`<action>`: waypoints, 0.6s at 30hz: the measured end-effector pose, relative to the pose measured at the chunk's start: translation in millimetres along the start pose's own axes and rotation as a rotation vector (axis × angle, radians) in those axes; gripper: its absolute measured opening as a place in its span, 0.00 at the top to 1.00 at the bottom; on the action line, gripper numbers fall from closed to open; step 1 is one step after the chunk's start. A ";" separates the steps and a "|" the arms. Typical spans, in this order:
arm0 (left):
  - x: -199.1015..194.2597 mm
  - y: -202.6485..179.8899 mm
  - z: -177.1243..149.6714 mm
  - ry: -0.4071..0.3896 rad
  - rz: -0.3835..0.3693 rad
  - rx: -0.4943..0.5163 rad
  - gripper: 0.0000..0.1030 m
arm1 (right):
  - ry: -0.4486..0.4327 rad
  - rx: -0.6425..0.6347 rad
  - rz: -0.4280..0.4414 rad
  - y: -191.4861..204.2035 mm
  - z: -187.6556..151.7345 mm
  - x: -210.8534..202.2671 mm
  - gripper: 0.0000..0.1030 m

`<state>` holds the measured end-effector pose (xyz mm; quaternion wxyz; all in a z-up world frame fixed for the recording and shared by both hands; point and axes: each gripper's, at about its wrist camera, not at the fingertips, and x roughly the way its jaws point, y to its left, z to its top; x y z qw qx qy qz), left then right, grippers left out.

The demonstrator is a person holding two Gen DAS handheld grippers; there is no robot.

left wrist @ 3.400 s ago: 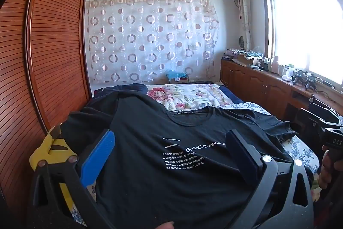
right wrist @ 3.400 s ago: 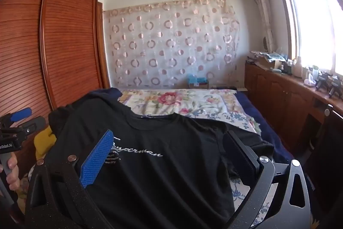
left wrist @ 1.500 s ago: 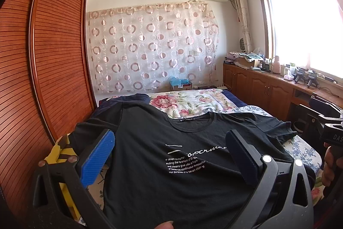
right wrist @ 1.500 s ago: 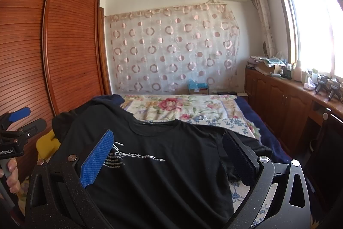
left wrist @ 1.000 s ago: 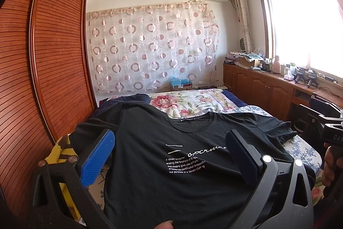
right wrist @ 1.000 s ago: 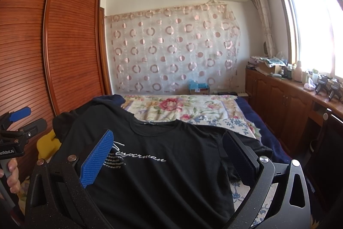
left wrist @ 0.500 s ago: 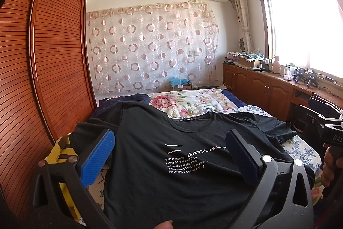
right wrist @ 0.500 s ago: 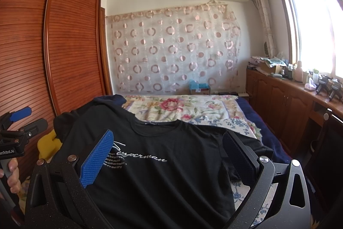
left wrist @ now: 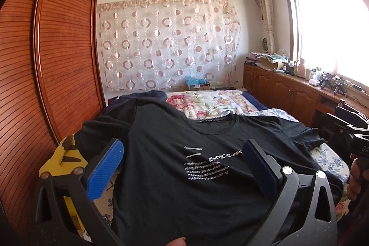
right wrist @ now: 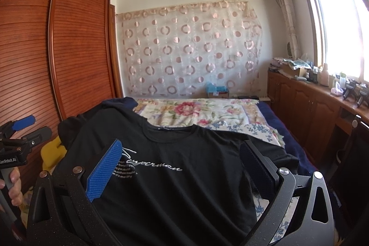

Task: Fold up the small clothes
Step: 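Grasp the side edge of the black T-shirt with the left tool and lift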

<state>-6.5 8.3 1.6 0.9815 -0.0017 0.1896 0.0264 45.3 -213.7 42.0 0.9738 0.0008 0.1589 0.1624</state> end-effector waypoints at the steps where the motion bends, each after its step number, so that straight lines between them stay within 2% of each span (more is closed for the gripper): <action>1: 2.9 2.6 -1.5 0.008 0.006 -0.001 0.00 | 0.005 -0.003 0.002 0.8 -2.6 3.2 0.00; 18: 35.7 61.3 -28.1 0.098 0.064 -0.024 0.00 | 0.089 -0.029 0.053 15.8 -25.0 56.8 0.00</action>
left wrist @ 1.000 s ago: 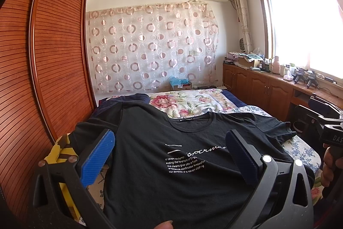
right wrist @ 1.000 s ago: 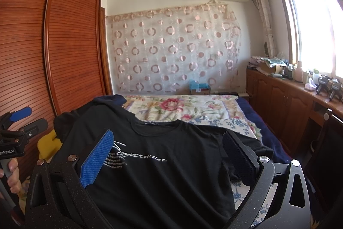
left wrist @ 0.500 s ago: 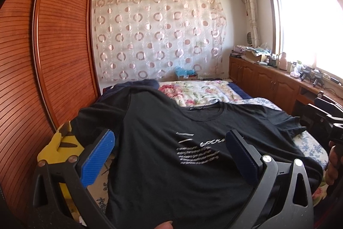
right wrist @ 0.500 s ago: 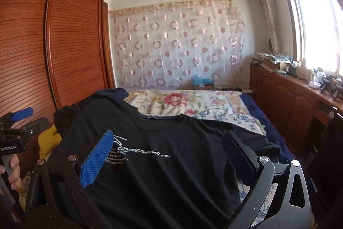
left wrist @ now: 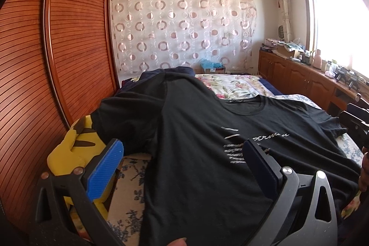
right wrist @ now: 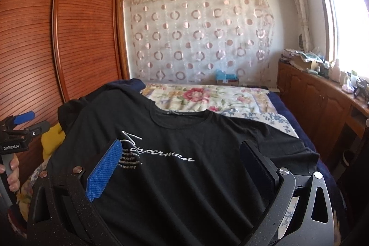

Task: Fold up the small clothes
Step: 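Grasp the side edge of the black T-shirt with the left tool and lift, then fold the held shirt side over the shirt body with the left tool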

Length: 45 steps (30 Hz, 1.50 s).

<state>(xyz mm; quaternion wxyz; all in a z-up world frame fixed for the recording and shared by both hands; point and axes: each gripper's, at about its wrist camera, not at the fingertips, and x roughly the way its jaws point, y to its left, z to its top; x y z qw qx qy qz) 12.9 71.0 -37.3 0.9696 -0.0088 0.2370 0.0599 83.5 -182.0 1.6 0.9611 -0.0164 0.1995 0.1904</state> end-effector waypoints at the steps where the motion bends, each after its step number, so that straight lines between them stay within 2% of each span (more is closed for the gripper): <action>1: 2.2 3.1 -0.7 0.003 -0.001 0.003 0.00 | 0.004 -0.003 0.005 0.8 -2.1 3.3 0.00; 12: 35.0 54.9 2.7 0.064 -0.011 0.003 0.00 | 0.119 -0.047 0.087 17.5 -24.7 51.1 0.00; 16: 55.6 81.6 6.4 0.103 -0.024 -0.034 0.00 | 0.143 -0.074 0.116 26.1 -29.4 62.2 0.00; 19: 68.1 100.9 2.4 0.133 -0.036 -0.065 0.05 | 0.152 -0.095 0.131 33.2 -32.0 70.0 0.00; 22: 79.5 116.7 -2.6 0.163 -0.052 -0.115 0.15 | 0.160 -0.101 0.146 38.1 -34.9 72.8 0.00; 23: 83.5 121.8 -3.9 0.172 -0.058 -0.128 0.22 | 0.163 -0.103 0.148 38.7 -35.6 73.5 0.00; 26: 92.6 139.1 -3.2 0.170 -0.030 -0.162 0.26 | 0.175 -0.112 0.159 43.4 -37.6 75.9 0.00; 29: 101.4 154.4 -0.6 0.176 -0.034 -0.201 0.44 | 0.178 -0.125 0.162 45.5 -38.9 76.4 0.00; 31: 109.7 161.8 0.1 0.189 -0.036 -0.221 0.48 | 0.180 -0.124 0.162 45.9 -39.8 75.9 0.00; 33: 116.0 168.2 0.2 0.195 -0.025 -0.232 0.65 | 0.179 -0.122 0.161 46.9 -39.8 76.7 0.00; 40: 127.0 172.7 -6.1 0.212 -0.058 -0.250 0.68 | 0.185 -0.113 0.163 43.0 -43.0 75.0 0.00; 42: 125.7 172.2 -5.7 0.204 -0.065 -0.241 0.90 | 0.185 -0.111 0.163 42.4 -43.2 74.6 0.00; 45: 115.7 165.2 -0.1 0.175 -0.044 -0.206 0.97 | 0.185 -0.108 0.160 41.9 -43.5 74.3 0.00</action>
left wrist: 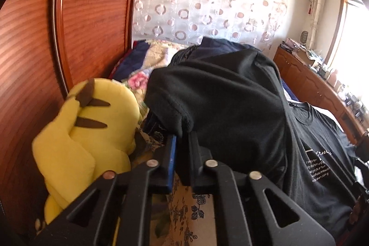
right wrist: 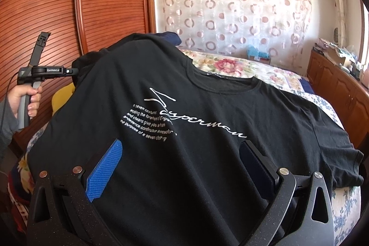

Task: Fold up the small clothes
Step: 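Fold the held shirt side over the shirt body with the left tool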

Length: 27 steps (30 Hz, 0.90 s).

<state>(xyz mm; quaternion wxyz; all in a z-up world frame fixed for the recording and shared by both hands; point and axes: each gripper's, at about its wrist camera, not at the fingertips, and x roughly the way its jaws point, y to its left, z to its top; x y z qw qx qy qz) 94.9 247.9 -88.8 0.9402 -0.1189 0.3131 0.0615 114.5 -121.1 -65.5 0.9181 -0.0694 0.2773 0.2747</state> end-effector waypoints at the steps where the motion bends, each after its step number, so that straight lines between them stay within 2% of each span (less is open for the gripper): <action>1: -5.2 -4.3 1.3 -0.015 0.009 0.018 0.97 | 0.000 0.000 -0.002 -0.7 0.2 0.2 0.00; 3: -19.1 -14.6 2.9 -0.051 0.028 0.053 0.97 | 0.001 0.001 -0.005 -1.0 0.8 0.5 0.00; 10: -55.0 -43.4 16.8 -0.132 0.008 0.115 0.97 | 0.002 0.010 -0.005 -1.8 0.5 0.4 0.00; 14: -67.0 -60.6 40.2 -0.181 -0.026 0.142 0.97 | -0.002 0.013 -0.005 -2.2 0.7 0.0 0.00; 18: -69.3 -91.8 64.6 -0.202 -0.090 0.183 0.98 | -0.007 0.021 -0.009 -5.4 1.2 -0.4 0.00; 22: -59.3 -136.0 79.5 -0.182 -0.123 0.270 0.97 | -0.019 0.031 -0.022 -14.8 0.9 -5.9 0.00; 26: -35.3 -173.9 81.1 -0.091 -0.144 0.333 0.95 | -0.028 0.056 -0.045 -28.7 1.5 -14.4 0.00; 27: -33.1 -179.4 78.1 -0.071 -0.165 0.344 0.90 | -0.029 0.062 -0.048 -32.2 1.1 -16.2 0.00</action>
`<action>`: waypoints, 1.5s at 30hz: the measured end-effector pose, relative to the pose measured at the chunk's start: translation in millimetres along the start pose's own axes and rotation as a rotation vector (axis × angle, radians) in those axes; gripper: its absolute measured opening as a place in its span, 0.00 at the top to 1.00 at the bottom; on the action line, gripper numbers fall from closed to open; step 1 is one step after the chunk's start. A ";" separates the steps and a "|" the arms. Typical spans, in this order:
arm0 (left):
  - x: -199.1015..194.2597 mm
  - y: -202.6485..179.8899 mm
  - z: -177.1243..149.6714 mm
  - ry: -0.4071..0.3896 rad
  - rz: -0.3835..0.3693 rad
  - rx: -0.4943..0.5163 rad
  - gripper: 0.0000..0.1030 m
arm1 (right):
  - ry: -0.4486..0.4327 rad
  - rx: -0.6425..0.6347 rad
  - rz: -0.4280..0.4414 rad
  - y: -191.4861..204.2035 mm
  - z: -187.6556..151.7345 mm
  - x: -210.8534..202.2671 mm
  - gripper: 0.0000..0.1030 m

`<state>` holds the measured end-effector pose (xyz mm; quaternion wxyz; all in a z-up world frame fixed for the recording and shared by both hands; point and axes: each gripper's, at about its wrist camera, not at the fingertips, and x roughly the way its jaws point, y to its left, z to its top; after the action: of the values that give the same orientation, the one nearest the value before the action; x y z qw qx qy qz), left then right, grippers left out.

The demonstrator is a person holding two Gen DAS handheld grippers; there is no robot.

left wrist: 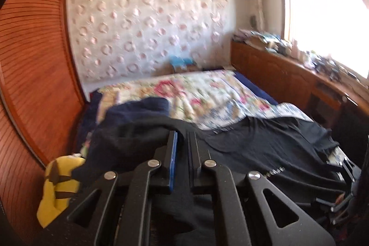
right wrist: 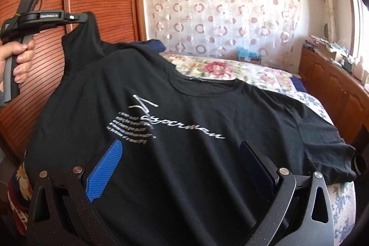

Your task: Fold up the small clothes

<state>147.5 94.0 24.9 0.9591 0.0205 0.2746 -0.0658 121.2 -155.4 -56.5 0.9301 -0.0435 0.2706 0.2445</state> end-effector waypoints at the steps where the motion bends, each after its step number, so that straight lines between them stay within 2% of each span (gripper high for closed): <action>1: -0.7 -3.5 -3.0 0.004 -0.017 0.003 0.85 | 0.000 0.007 -0.004 -3.7 -0.1 -1.8 0.00; 3: -8.2 -6.9 -6.4 -0.007 -0.030 0.004 0.64 | 0.001 0.013 -0.014 -9.2 0.1 -4.3 0.00; 6: -24.4 -3.9 -14.2 -0.022 -0.017 0.001 0.51 | 0.003 0.012 -0.025 -14.5 0.5 -5.3 0.00; 8: -35.7 2.8 -22.3 -0.027 -0.016 -0.017 0.46 | 0.006 0.008 -0.027 -17.5 1.0 -3.7 0.00; 12: -51.4 13.8 -39.7 -0.042 0.028 -0.034 0.45 | -0.001 -0.019 -0.004 -15.1 10.0 -0.5 0.01; 17: -63.5 25.3 -58.7 -0.050 0.063 -0.064 0.45 | -0.020 -0.066 0.070 -1.5 33.1 13.5 0.03; 21: -73.3 29.3 -75.7 -0.050 0.098 -0.081 0.45 | -0.016 -0.104 0.136 20.4 56.3 39.5 0.08; 26: -80.1 35.3 -91.6 -0.053 0.116 -0.106 0.45 | -0.012 -0.141 0.231 55.1 79.8 77.9 0.08; 29: -82.0 38.3 -103.7 -0.048 0.118 -0.120 0.45 | 0.035 -0.140 0.301 79.4 91.7 108.3 0.08; 32: -80.5 40.5 -112.0 -0.033 0.121 -0.114 0.45 | 0.092 -0.158 0.333 104.5 98.5 135.2 0.24; 37: -80.7 42.1 -123.5 -0.007 0.120 -0.107 0.45 | 0.161 -0.129 0.374 125.7 108.3 168.2 0.36; 39: -81.8 42.4 -128.9 -0.004 0.116 -0.112 0.45 | 0.179 -0.116 0.393 129.6 110.1 174.7 0.48; 40: -82.1 42.1 -130.3 -0.003 0.115 -0.112 0.45 | 0.198 -0.111 0.405 133.3 110.9 178.0 0.50; 42: -82.2 42.6 -132.6 0.000 0.111 -0.114 0.45 | 0.245 -0.136 0.384 139.2 111.0 185.6 0.67; 43: -81.8 42.8 -133.8 0.002 0.111 -0.114 0.45 | 0.244 -0.143 0.376 141.1 111.1 185.6 0.69; 45: -80.4 43.0 -135.6 0.004 0.109 -0.119 0.45 | 0.240 -0.149 0.394 142.3 114.7 185.5 0.87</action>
<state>14.7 156.1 -47.4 0.9602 -0.0213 0.2785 0.0028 244.5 73.8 -49.0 0.8199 -0.0872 0.3636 0.4335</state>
